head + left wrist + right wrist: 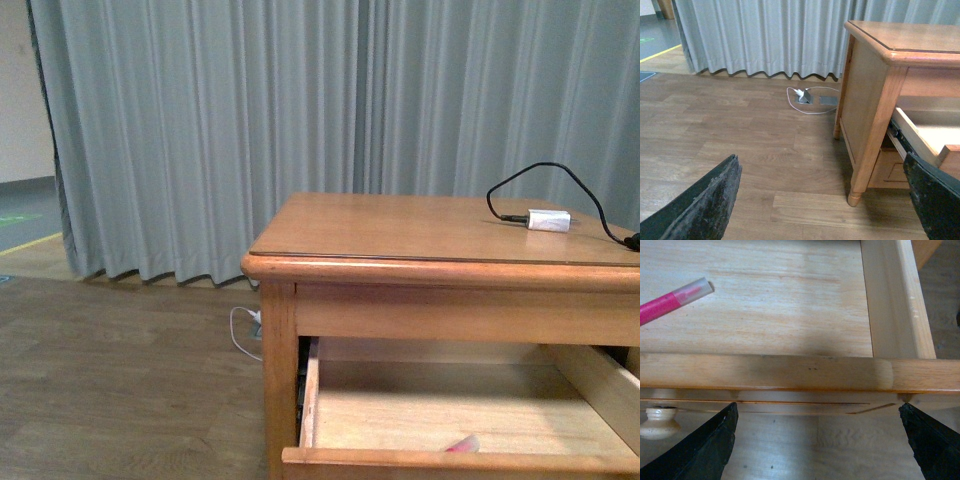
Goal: Place pink marker in drawer with both arms
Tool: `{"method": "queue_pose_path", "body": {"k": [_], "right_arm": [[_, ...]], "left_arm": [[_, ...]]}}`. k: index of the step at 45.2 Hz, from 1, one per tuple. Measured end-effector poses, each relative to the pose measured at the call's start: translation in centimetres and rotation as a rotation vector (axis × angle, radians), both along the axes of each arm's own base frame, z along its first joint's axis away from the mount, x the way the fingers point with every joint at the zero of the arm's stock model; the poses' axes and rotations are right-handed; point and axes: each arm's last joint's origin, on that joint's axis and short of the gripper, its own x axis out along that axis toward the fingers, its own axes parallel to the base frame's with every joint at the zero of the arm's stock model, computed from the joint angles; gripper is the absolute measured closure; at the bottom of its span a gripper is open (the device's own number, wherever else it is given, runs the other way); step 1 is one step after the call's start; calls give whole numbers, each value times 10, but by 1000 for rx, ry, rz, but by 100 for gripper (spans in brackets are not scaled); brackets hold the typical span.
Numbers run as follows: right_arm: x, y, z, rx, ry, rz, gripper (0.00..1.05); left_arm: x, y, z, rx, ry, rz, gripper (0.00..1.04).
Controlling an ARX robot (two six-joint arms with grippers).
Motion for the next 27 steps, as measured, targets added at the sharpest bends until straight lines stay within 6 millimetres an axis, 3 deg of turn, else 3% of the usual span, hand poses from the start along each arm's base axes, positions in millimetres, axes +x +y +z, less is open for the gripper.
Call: {"method": "queue_pose_path", "body": {"k": [13,27], "right_arm": [[34,-2,-14,-11,-183,-10,8],[91,9,-32,-10,-263,-18,8]], "left_arm": [[0,0,0,0,0,0,6],[0,0,0,0,0,0,6]]}}
